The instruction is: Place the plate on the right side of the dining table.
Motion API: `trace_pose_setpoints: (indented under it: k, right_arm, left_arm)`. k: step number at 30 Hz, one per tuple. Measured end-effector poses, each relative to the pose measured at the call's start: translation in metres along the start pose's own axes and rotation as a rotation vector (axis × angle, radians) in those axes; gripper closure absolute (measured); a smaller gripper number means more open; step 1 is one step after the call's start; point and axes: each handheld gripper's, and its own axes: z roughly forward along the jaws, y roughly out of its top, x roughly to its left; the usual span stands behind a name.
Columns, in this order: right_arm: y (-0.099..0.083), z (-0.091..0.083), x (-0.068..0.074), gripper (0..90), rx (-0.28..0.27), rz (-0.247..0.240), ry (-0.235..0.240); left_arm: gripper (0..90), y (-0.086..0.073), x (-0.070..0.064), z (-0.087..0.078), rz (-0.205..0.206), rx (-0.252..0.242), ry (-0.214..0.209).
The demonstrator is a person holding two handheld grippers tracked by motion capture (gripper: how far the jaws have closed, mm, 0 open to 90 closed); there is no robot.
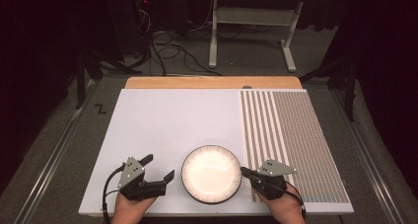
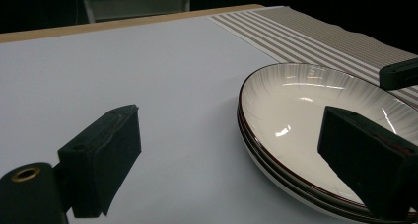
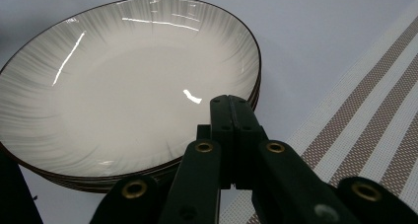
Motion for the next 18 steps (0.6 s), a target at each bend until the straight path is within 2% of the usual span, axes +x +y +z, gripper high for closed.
trace_pose_setpoints:
  k: [11,18]
  right_arm:
    - [0.0004,0.0013,0.0036,90.0,0.012,-0.012,-0.012]
    - [0.0006,0.0020,0.0038,90.0,0.011,-0.019,-0.012]
  left_arm:
    - [9.9,0.0001,-0.0025,0.0038,0.008,0.022,-0.023]
    - [10.0,0.0001,0.0013,0.0018,-0.013,0.012,-0.023]
